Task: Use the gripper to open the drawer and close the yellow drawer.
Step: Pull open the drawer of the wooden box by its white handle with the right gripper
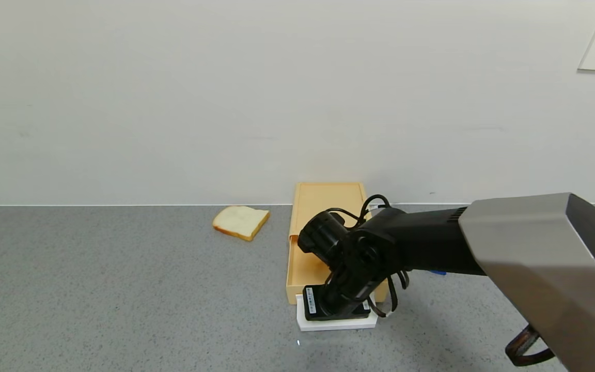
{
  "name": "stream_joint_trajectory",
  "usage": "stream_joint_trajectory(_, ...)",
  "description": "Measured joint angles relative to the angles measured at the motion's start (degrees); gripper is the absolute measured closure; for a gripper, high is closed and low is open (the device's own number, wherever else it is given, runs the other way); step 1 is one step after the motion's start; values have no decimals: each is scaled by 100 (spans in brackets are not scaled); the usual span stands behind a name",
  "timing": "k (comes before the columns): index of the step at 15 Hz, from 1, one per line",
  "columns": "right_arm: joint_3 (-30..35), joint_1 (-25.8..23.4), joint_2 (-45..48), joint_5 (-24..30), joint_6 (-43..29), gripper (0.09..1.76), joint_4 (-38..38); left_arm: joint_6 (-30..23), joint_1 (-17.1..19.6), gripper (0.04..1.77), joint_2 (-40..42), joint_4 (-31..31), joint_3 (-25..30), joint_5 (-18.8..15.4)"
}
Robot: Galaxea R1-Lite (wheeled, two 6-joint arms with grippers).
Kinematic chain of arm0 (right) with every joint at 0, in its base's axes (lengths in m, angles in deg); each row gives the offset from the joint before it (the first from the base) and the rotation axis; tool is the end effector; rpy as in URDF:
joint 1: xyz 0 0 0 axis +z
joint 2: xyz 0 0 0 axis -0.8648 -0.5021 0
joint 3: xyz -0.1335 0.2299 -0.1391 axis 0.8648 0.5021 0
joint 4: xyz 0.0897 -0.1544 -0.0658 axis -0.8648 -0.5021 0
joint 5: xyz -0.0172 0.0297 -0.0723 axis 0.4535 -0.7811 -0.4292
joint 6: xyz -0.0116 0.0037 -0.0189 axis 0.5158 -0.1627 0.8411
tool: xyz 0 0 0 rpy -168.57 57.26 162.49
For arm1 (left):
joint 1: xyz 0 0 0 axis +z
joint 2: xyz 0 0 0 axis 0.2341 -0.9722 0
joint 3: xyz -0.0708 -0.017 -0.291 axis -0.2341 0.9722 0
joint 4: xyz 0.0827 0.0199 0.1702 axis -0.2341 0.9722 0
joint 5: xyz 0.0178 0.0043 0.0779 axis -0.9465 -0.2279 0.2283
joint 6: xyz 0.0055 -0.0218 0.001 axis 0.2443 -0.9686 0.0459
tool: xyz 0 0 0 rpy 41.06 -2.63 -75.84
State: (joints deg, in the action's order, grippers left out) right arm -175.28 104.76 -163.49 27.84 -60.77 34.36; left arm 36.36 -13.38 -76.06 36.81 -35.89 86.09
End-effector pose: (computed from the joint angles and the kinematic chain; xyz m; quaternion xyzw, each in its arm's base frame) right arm 0.3097 0.3123 0.0852 0.0428 0.6186 0.1803 0.7635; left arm -0.0227 -0.0005 0.0754 0.0055 0.0015 -0.0091 0.9999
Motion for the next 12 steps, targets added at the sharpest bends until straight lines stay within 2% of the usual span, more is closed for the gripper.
stream_joint_trajectory(12,273,251,168,2,-185,173,9,0,0,8,0,0,0,-2)
